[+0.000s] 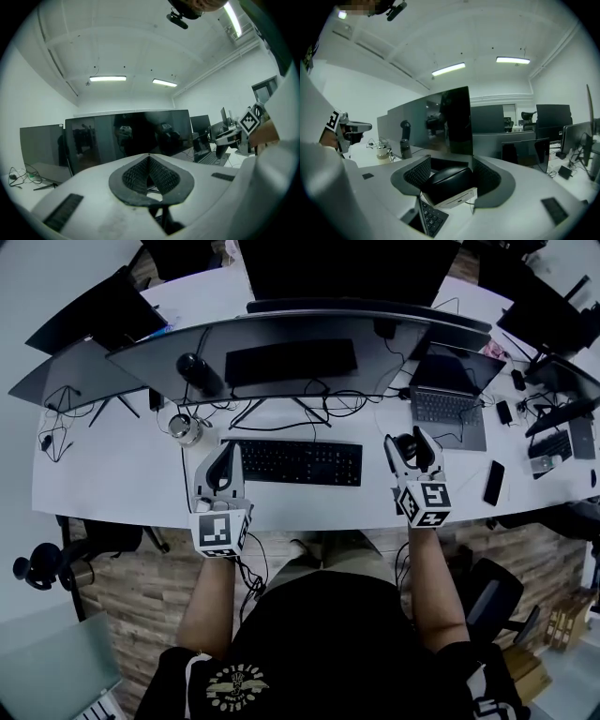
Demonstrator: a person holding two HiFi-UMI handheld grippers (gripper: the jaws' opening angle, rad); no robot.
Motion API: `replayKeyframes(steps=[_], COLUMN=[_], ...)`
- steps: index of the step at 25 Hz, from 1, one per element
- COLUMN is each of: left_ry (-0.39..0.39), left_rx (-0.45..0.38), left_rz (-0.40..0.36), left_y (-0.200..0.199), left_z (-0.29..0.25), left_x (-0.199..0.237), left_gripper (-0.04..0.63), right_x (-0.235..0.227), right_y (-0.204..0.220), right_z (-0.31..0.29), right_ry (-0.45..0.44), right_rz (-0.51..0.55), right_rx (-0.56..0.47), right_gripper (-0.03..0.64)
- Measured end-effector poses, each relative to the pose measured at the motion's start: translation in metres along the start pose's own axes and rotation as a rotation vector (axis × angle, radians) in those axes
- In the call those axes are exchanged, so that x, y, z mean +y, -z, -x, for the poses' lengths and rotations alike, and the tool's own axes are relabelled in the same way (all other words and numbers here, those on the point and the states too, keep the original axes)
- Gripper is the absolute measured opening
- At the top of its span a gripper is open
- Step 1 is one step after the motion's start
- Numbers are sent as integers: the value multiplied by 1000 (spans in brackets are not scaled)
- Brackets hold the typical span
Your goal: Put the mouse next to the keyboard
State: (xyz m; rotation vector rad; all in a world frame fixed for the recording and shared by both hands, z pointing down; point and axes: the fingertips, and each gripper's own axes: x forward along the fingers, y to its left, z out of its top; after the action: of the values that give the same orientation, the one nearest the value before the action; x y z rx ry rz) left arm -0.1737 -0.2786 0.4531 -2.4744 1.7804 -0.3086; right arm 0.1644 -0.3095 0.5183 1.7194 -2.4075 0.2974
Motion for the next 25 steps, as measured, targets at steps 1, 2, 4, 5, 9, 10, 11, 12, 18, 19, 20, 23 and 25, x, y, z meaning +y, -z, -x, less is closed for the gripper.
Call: replayKeyframes(steps=[1,2,4,5,9,10,11,12,18,19,20,23,25], left_ry=[-4,-9,-19,-25,-40,-43,-45,-48,-46,-45,-45,-43,-38], left_rx=[6,11,22,28,60,68,78,87,114,113,111,104,101], left_rz=[1,3,4,4,-1,-2,-3,-4,-13,-14,-15,-20,-20], left_y=[2,3,7,9,21,24,27,31,42,42,41,37,36], left_z=[-2,-3,-5,-6,-5,-4,-3,-2,5,6,7,8,9], left_x=[0,1,2,3,10,12,13,13,11,11,12,13,15], left_gripper=[2,2,2,2,2,2,2,2,2,2,2,2,2], right_x=[-3,-6,-12,-14,-21,-22,-24,-26,-33,-33,-33,-35,-35], right_y=[4,9,20,25,48,55,64,73,126,135,144,169,185], right_z=[-7,-13,-26,-32,-56,-62,-68,-73,-81,-78,-74,-60,-51], right_ry=[-1,-3,-8,-11,-13,-14,-15,-15,4,8,12,36,54], right_rz=[-2,-5,-12,-15,-14,-18,-25,-33,-100,-112,-127,-156,-152], right_rx=[8,17,37,45,56,58,61,67,100,102,109,140,177], right_gripper=[282,282,282,282,282,282,282,282,282,284,284,284,284])
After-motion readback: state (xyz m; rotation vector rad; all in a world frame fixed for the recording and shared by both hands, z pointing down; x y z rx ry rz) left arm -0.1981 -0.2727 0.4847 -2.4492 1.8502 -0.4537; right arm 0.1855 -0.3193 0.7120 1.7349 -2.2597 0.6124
